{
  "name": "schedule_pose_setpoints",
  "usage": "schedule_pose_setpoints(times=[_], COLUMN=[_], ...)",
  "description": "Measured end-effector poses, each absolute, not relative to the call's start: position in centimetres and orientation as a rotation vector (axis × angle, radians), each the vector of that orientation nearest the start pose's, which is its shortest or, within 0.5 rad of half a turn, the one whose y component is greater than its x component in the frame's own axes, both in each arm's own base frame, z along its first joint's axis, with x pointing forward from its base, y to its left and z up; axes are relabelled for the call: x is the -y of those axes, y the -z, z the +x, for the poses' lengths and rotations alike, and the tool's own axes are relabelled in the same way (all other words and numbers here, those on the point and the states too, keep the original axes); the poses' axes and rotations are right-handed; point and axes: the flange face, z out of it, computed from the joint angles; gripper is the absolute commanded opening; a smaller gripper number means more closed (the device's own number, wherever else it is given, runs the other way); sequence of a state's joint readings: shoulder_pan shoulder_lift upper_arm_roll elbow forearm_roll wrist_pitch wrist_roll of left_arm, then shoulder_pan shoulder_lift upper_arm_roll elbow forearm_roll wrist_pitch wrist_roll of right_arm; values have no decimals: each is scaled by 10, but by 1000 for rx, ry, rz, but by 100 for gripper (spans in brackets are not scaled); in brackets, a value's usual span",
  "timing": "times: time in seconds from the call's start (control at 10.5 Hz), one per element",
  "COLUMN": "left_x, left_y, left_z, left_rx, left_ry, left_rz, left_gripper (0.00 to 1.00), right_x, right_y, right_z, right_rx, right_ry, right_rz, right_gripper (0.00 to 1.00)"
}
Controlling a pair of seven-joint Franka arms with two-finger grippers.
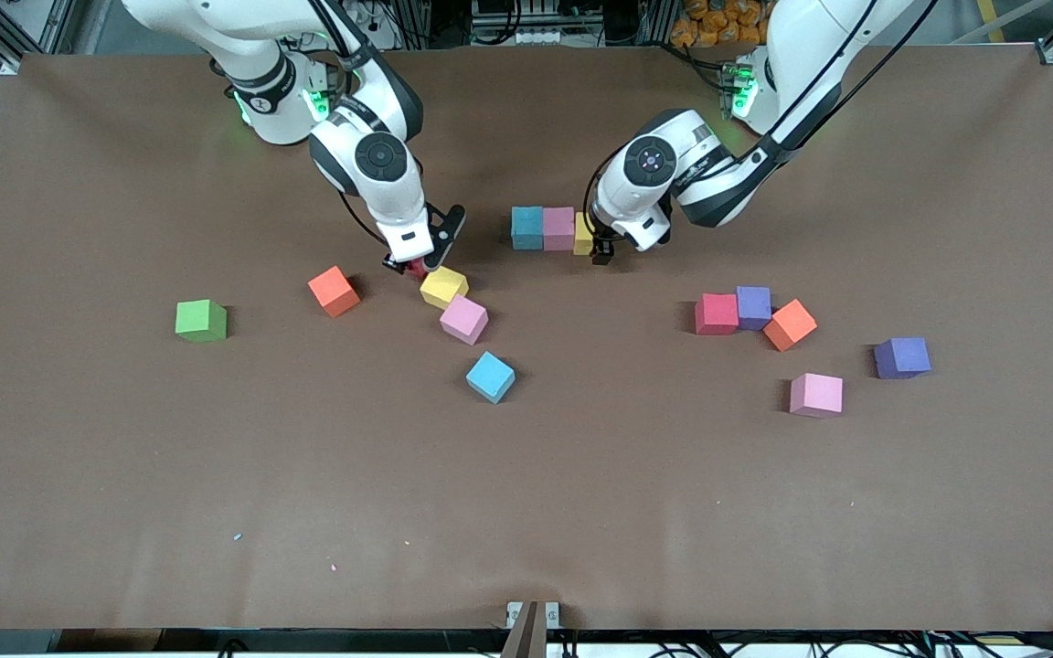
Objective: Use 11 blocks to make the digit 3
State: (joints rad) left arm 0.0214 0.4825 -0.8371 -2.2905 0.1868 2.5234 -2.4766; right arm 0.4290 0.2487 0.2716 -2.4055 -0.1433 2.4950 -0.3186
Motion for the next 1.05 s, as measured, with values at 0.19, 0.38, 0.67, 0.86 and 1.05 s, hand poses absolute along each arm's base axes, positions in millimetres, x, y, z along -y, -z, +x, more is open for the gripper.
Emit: schedule_pose_setpoints(times=[0.19, 0.38, 0.67, 0.86, 1.05], left_x=[411, 429, 434, 419, 384], left_y=[-227, -254, -291, -315, -331], left_z=[346, 333, 340, 377, 424], left_rx=[2099, 2059, 2037, 2003, 1924], left_ry=[-366, -325, -218, -185, -184], left_rz=[-2194, -2249, -2286, -2327, -2393], left_gripper=[100, 100, 100, 100, 100], right_x=[-314, -318, -322, -332, -341], right_y=[-219, -234, -261, -277, -287], right_z=[365, 363, 354, 344, 338], right_rx=[1664, 1535, 1273, 1120, 939], right_ry=[-249, -253, -309, -301, -284], right_rz=[-2718, -2771, -2834, -2903, -2953], right_gripper=[0, 0, 0, 0, 0])
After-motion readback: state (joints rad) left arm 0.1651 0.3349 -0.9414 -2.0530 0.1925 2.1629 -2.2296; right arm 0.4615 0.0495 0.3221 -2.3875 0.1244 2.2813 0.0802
